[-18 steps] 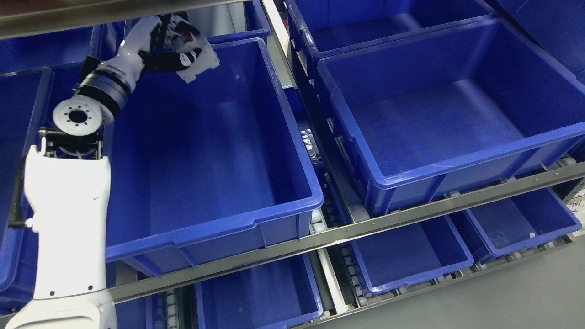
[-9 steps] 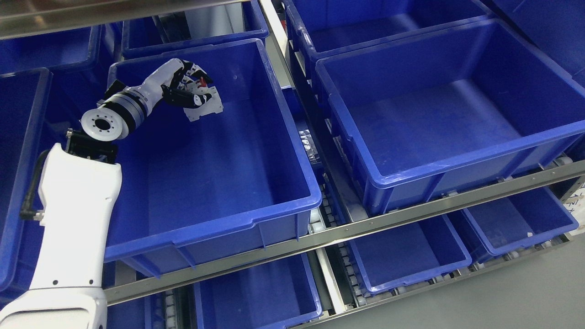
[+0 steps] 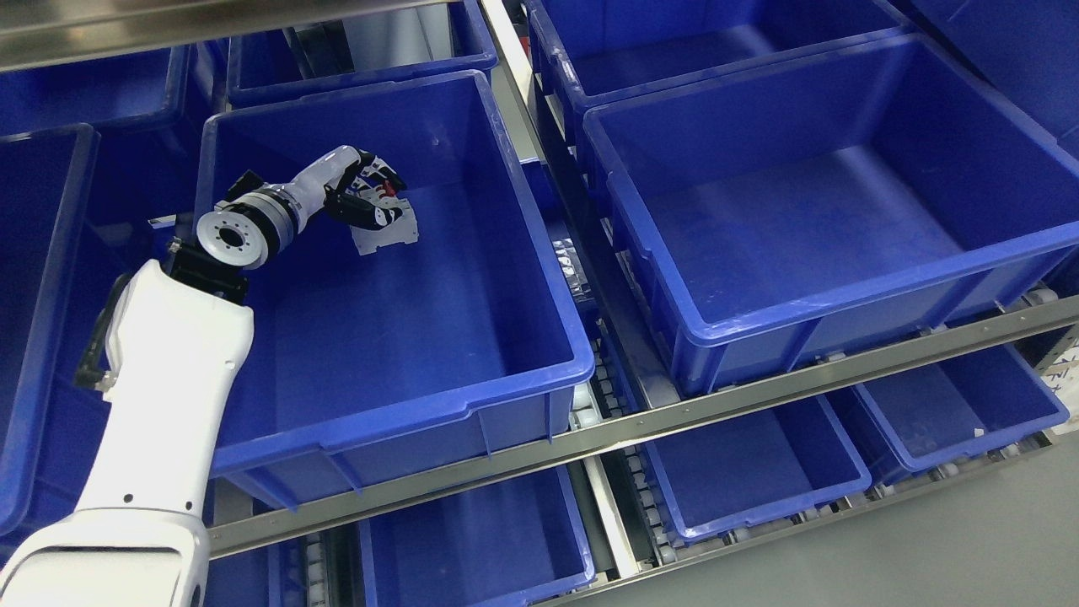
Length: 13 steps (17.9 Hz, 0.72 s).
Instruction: Place circuit breaker on shelf
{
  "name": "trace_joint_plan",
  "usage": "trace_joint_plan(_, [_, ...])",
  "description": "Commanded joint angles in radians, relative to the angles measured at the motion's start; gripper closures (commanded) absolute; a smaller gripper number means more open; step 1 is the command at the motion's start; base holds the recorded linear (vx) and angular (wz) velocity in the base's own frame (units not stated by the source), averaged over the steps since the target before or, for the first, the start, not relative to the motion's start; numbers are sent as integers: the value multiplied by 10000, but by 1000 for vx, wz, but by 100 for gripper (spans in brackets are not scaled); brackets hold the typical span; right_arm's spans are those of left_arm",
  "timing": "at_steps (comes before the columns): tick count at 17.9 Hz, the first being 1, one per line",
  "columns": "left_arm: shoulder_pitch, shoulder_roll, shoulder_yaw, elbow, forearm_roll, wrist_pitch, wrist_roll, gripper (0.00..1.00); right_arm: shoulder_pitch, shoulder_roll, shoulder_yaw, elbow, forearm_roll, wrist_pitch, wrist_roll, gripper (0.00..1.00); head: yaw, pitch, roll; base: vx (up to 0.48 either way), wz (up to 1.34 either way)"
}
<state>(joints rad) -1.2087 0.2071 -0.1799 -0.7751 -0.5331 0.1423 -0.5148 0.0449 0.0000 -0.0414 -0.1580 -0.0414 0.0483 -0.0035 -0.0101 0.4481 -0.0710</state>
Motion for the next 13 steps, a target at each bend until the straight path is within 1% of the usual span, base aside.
trace_joint_plan(1, [-231, -169, -456, 1140, -68, 19, 208, 56, -5, -175, 0, 0, 0, -7, 4, 0, 0, 0, 0, 0, 0])
trace_joint_plan(2, [-246, -124, -411, 1139, -68, 19, 223, 44, -5, -175, 0, 0, 0, -7, 4, 0, 0, 0, 0, 0, 0])
trace_joint_plan(3, [-246, -108, -395, 1139, -68, 19, 299, 36, -5, -175, 0, 0, 0, -7, 4, 0, 0, 0, 0, 0, 0])
trace_joint_plan(5, [-444, -77, -349, 1139, -53, 19, 636, 28, -5, -175, 0, 0, 0, -7, 4, 0, 0, 0, 0, 0, 0])
trace_joint_plan(8, [-752, -93, -44, 1033, 8, -11, 729, 14, -5, -175, 0, 0, 0, -7, 4, 0, 0, 0, 0, -3, -4])
trace_joint_plan(9, [-996, -93, 398, 880, 24, -11, 866, 12, -5, -175, 0, 0, 0, -7, 4, 0, 0, 0, 0, -9, -13])
trace_joint_plan(11, [-1243, -260, 2157, 283, 85, -11, 1463, 10, -5, -175, 0, 0, 0, -7, 4, 0, 0, 0, 0, -9, 3])
trace_joint_plan(12, [-1365, -504, 3184, -54, 176, -11, 1891, 9, -5, -175, 0, 0, 0, -7, 4, 0, 0, 0, 0, -2, 19])
trace_joint_plan(13, [-1503, -1099, 4151, -315, 375, -26, 2427, 6, 11, -175, 0, 0, 0, -7, 4, 0, 0, 0, 0, 0, 0])
